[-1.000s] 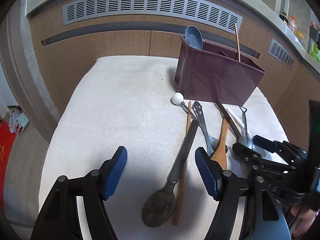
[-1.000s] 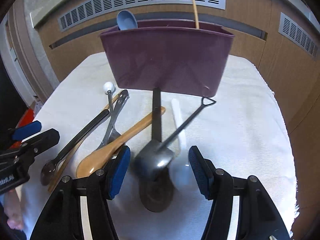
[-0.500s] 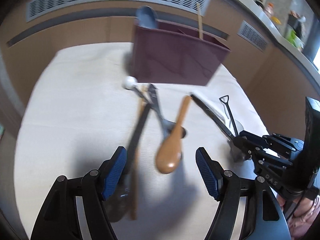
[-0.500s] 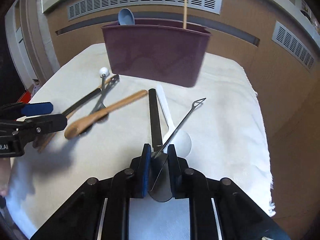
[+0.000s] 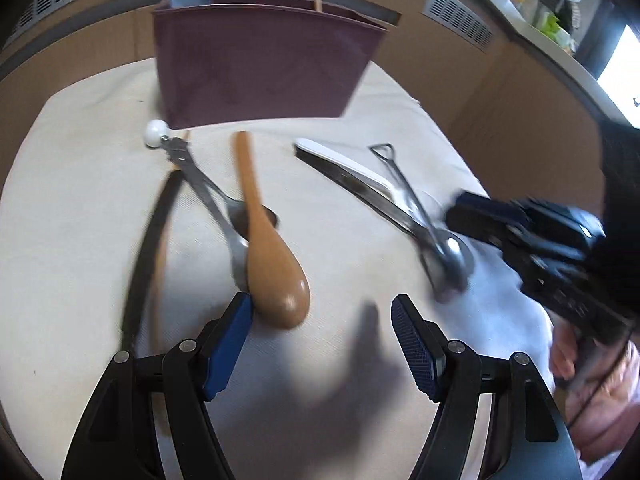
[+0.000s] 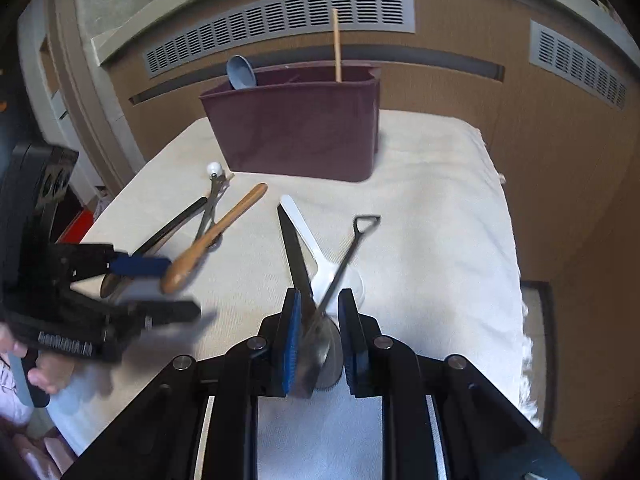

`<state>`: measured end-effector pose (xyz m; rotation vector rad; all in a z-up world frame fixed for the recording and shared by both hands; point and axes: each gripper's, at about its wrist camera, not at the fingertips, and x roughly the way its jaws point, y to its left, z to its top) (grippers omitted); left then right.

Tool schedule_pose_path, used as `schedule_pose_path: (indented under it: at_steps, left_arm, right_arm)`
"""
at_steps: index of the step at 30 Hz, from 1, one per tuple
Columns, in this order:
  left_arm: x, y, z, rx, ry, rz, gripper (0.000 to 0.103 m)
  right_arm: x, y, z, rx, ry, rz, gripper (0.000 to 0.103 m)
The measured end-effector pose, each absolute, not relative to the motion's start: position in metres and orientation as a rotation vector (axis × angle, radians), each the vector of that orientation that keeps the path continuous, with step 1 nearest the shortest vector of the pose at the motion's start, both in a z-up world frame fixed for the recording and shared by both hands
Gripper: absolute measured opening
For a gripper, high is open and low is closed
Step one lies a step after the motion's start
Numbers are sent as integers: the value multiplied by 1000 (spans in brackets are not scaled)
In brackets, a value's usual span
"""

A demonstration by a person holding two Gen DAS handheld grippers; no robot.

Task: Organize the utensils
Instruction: 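Grasp the wooden spoon with the left tool while the right tool grasps the white plastic spoon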

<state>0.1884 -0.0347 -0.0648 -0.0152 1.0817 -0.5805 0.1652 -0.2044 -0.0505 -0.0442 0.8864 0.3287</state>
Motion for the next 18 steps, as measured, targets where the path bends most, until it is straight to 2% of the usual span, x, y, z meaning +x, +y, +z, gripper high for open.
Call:
schedule_pose_path:
  at_steps: [7,11,15,18]
  left_arm:
    - [174,-14,-51,-31,1058,-533,72]
    - [177,5,-44,-63,1043,-470,72]
    - [191,13,-43,-81,1055,-450,72]
    - [203,3,-37,-46,1048,-468,68]
  right_arm:
    - [216,-181,-55,-131,901,428,18]
    - [244,-181,-71,-95,996,441,18]
    - [236,-187,-78,-41,1023,432,11]
    - [219,-198,-69,10,997,403,6]
